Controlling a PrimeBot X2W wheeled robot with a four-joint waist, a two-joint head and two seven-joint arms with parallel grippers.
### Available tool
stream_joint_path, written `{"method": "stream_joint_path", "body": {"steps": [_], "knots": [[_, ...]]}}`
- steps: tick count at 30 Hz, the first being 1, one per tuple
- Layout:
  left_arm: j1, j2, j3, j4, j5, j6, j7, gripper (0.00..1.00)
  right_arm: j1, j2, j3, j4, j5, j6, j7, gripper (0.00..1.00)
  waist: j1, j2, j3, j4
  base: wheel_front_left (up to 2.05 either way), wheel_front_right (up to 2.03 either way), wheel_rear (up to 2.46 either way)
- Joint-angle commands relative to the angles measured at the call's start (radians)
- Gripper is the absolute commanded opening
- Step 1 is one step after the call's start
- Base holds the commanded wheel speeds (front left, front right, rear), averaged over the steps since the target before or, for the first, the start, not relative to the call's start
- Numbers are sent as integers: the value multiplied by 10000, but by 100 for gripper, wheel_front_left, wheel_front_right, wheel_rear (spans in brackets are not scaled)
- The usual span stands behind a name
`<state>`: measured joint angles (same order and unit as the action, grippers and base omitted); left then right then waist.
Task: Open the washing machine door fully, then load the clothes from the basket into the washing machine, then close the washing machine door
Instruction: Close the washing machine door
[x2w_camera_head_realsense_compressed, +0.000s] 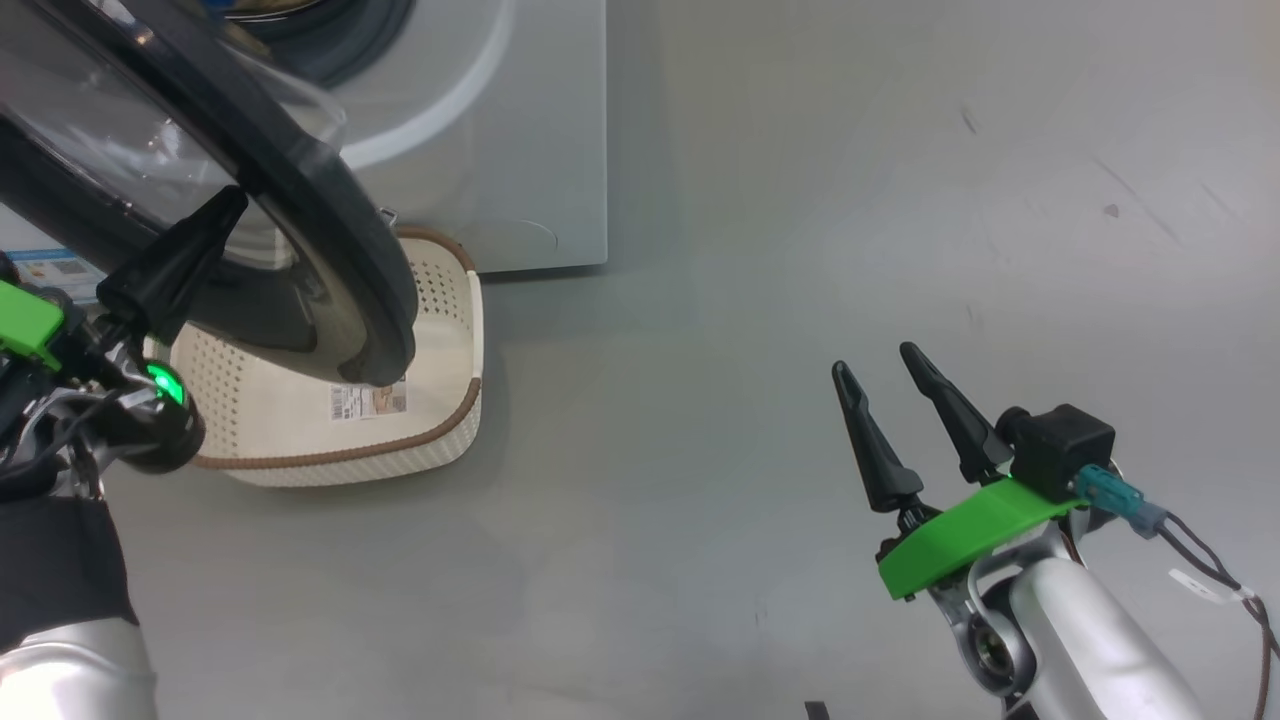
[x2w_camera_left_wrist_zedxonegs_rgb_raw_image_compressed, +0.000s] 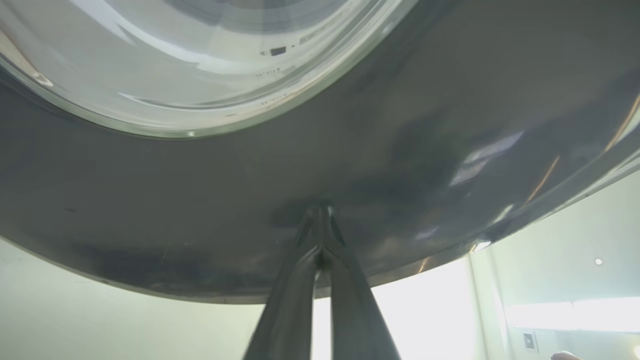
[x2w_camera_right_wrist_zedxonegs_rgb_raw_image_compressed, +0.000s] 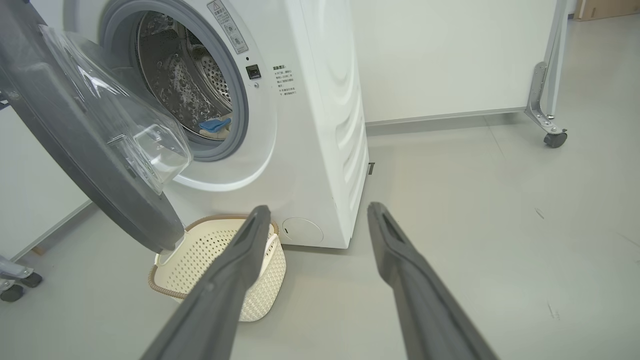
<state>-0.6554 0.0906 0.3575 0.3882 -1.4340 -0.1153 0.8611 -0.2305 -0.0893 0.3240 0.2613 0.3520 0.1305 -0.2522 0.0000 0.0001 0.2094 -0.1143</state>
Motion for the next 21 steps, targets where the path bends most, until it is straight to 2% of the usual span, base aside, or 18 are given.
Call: {"method": "stream_joint_path", "body": {"steps": [1,6,15,21], "knots": [[-407,231,185,-253,86,-99,-74,0,-139,91,102,-355,17,2,-95,100,0,-1,34,-237,0,0,0],[-386,116,128,0,111,-142,-410,0,-106,158,77,-397,6,2,-95,100,0,-1,-24,-592,0,0,0],[-93,-41,-69,-116,-78,-151,-822,0,94,180,-97,-427,-43,2,-95,100,0,-1,-332,-776,0,0,0],[1101,-45,-208,-1124,-251,-152,-827,0,502,226,-545,-985,-26,2,-95,100,0,-1,-791,-713,0,0,0]]}}
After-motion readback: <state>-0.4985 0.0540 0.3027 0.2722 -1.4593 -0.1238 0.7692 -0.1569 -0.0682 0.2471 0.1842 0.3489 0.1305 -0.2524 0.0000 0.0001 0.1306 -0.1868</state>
